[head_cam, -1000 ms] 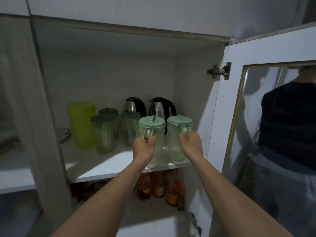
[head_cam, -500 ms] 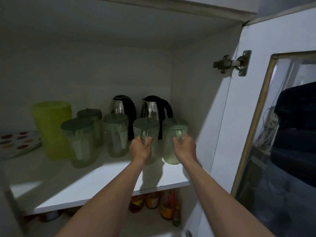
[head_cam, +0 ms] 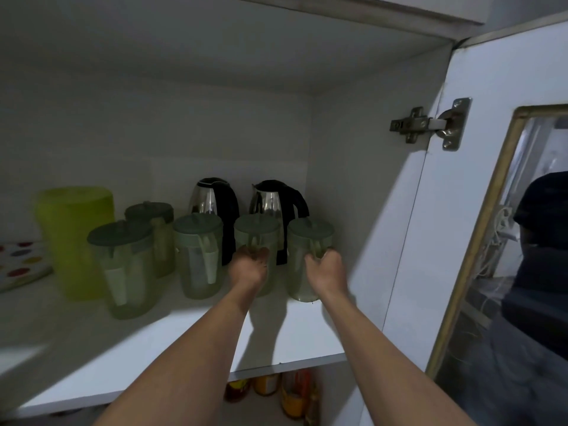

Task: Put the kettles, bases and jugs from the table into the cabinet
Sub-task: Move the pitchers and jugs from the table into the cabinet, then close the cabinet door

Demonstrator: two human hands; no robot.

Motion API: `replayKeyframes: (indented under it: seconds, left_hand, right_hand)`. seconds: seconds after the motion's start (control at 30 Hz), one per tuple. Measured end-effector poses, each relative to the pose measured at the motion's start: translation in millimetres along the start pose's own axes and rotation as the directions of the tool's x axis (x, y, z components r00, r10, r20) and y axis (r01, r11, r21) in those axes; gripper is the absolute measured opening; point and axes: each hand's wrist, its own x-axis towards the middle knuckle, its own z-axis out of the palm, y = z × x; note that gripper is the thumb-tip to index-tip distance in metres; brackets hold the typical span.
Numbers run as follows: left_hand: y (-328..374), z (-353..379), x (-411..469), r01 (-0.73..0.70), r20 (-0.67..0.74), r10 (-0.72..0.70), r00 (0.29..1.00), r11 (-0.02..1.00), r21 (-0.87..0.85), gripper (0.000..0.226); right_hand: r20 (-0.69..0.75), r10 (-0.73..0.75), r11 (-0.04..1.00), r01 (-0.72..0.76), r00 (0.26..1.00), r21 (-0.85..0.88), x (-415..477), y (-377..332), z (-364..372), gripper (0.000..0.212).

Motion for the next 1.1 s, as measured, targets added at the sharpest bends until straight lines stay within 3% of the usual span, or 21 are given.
replayKeyframes:
  seconds: [0.2, 0.5, 0.63, 0.8, 0.93, 1.1]
  left_hand:
    - [0.2, -8.8, -6.6, 0.019, 0.011, -0.021, 1.000, 0.989, 0.147, 0.054]
    - [41.2, -39.8, -46.4, 0.053, -0.041, -0.044, 0.998, 0.964, 0.259, 0.068]
    - [69.1, -66.1, -82.6, -0.159, -0.022, 0.170, 0.985, 0.954, 0.252, 0.048]
    - [108.3, -109.3, -136.1, -0.473, 0.117, 0.459, 0.881, 0.846, 0.246, 0.040]
    - [127.1, -145.8, -190.6, -0.624, 0.204, 0.591, 0.780, 0.756, 0.197, 0.033]
    - [150.7, -174.1, -250.8, -0.729, 0.214, 0.699, 0.682, 0.672, 0.131, 0.029]
  right_hand:
    - [0.019, -0.005, 0.997, 0.007, 1.000, -0.070, -12.0, -8.1, -11.6, 0.037]
    - [-0.011, -0.107, 0.925, 0.096, 0.994, -0.368, -59.1, -38.9, -47.9, 0.063]
    - [0.031, -0.252, 0.872, 0.241, 0.967, -0.425, -96.9, -58.0, -74.5, 0.053]
    - [0.065, -0.375, 0.795, 0.357, 0.925, -0.491, -161.9, -87.5, -117.9, 0.050]
    - [0.053, -0.424, 0.728, 0.375, 0.904, -0.574, -223.9, -111.2, -164.7, 0.053]
    - [0.025, -0.465, 0.651, 0.361, 0.885, -0.668, -292.7, -143.6, -229.7, 0.061]
